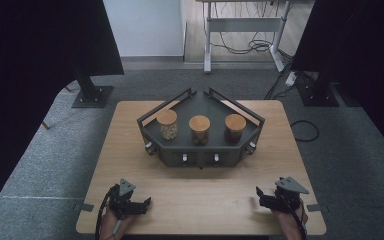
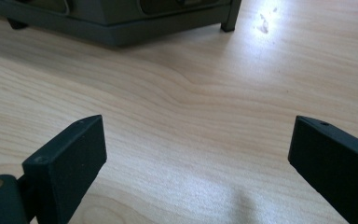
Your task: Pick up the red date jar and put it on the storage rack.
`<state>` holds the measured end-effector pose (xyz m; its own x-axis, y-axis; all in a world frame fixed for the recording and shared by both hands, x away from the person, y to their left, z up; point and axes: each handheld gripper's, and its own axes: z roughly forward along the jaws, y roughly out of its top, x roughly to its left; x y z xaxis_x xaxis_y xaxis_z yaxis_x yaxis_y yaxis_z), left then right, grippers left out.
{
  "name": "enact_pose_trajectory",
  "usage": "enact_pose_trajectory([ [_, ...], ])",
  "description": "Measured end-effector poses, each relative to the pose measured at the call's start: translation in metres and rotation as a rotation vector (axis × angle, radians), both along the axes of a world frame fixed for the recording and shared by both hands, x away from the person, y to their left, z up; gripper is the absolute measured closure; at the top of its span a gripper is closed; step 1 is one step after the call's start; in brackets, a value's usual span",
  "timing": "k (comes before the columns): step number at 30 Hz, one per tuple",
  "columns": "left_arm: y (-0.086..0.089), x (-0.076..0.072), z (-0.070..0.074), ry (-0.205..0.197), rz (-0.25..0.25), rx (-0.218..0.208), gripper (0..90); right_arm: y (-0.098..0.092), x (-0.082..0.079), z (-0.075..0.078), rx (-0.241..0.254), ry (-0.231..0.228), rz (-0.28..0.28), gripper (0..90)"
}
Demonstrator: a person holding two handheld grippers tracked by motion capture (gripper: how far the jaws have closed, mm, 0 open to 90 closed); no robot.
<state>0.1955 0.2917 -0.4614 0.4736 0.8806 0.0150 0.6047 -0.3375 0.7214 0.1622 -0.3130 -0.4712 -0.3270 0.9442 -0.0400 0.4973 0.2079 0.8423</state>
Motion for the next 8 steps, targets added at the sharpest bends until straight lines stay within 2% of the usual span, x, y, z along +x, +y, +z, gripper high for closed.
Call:
enact_pose_trajectory([
  [8,0.0,0.0,0.0,0.0,0.0,0.0,0.0,0.0,0.0024,-0.0021,-0.004,0.023,0.003,3.5],
])
